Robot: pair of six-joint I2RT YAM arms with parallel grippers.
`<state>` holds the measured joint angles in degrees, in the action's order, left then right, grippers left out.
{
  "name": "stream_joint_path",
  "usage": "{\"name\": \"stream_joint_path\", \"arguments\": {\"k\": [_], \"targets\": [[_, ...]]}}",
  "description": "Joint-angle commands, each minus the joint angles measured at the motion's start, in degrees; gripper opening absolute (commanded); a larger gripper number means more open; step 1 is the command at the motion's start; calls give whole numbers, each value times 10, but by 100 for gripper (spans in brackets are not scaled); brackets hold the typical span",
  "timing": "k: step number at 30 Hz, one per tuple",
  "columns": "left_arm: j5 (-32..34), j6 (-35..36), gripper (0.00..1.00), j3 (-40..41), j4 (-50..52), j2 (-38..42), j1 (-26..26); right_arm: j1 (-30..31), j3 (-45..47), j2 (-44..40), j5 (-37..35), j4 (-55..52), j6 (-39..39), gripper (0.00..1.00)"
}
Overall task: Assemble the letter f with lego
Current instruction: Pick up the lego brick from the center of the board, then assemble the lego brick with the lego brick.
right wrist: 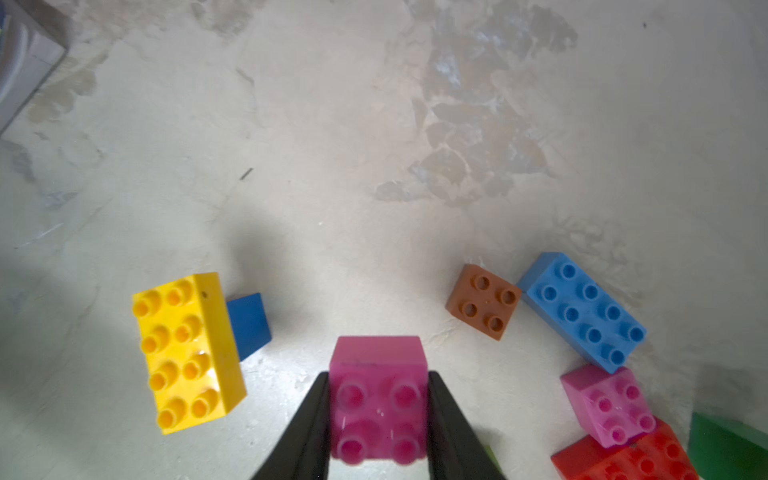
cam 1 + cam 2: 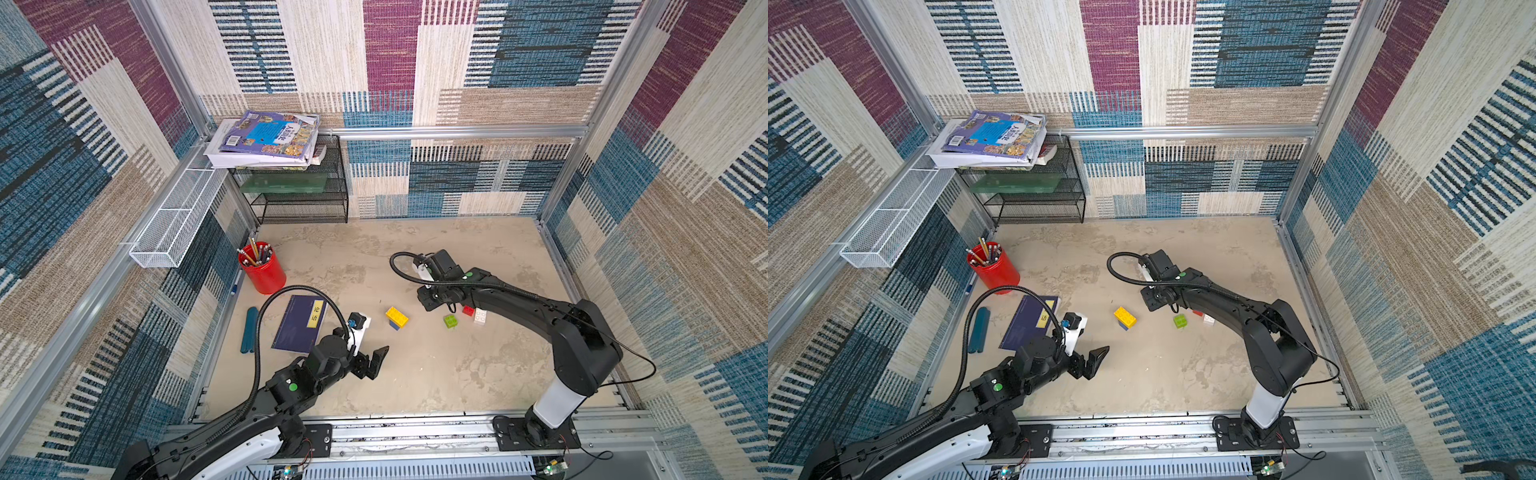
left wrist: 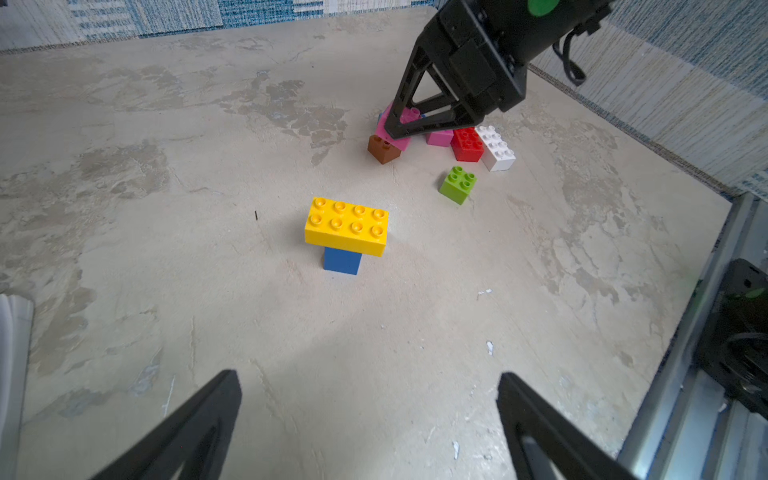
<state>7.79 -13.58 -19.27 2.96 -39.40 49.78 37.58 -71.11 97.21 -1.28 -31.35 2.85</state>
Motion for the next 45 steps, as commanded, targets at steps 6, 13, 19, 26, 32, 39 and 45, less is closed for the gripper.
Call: {"name": "stream_joint_path", "arguments": {"k": [6,13,19,26,32,39,45], "targets": [[10,4,99,13,69,68,0,49,-56,9,11,-49,-23,38],[22,2,99,14,83,84,0,74,-75,37,4,-53,-29,38],[27,1,99,15,84,84,0,90,-83,60,-2,-47,-32,37],[27,-1,99,16,84,84,0,100,-92,78,-1,-47,-34,37],[28,-2,99,16,84,84,1,103,-90,80,1,-46,-34,37],[29,-4,99,16,82,82,1,105,-89,82,4,-45,-35,36],[30,-4,99,17,82,80,0,108,-85,87,4,-45,-35,36]]}}
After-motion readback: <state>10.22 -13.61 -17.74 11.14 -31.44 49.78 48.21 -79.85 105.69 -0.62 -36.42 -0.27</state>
